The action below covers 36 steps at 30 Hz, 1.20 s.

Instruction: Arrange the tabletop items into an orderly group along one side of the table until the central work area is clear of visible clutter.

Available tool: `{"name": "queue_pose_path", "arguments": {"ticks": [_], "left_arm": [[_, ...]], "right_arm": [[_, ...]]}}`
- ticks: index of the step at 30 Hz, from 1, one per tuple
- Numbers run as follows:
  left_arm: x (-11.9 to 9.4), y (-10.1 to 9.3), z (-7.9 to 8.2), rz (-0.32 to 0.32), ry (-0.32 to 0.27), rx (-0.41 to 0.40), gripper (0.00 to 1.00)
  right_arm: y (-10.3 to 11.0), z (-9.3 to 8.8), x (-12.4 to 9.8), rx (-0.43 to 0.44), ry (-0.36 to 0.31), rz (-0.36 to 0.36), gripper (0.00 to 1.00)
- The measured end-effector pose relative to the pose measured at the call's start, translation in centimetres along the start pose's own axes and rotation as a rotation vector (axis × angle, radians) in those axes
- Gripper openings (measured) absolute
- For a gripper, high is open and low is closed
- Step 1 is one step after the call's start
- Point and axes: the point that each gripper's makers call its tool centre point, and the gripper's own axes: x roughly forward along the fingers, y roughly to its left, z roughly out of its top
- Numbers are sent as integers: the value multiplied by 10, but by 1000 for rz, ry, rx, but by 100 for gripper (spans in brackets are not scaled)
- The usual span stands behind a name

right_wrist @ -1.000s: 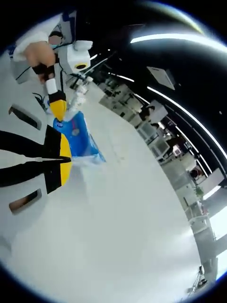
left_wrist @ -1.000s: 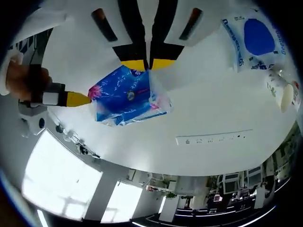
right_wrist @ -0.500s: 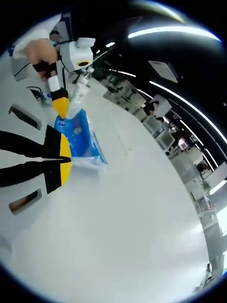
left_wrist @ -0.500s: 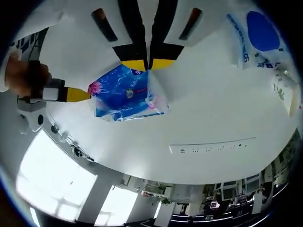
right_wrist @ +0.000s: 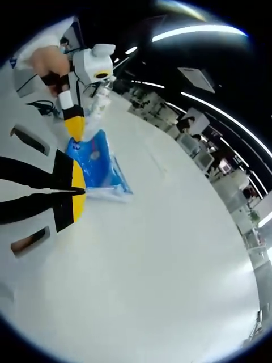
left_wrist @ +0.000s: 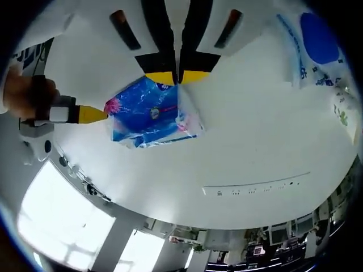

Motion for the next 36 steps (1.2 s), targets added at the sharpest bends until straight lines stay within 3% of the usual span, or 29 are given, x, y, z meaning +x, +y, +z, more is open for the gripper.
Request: {"name": "queue_pose_path", "arguments": {"ticks": [9,16,19,27,32,36], "left_arm": [[2,5,-3,7,15,10,0],[-1,8,-2,22,9,27,1],[-4,9,-1,37,5,43,3],[-19,13,9,92,-73,69,46],[-33,12,11,101,-103,53,59],[-47,12,10,111,-125,35,65]], "right_arm": [[0,-8,2,28,8,5,0],[2,-10,2,-10,9,12,0],[2,-8,0,-33,-4,11,11],[0,-4,-14,-78,-33,0,28],[-1,-7,-26,-77,-41,-2,54],[5,-10,-37,-96,-48,5,58]]}}
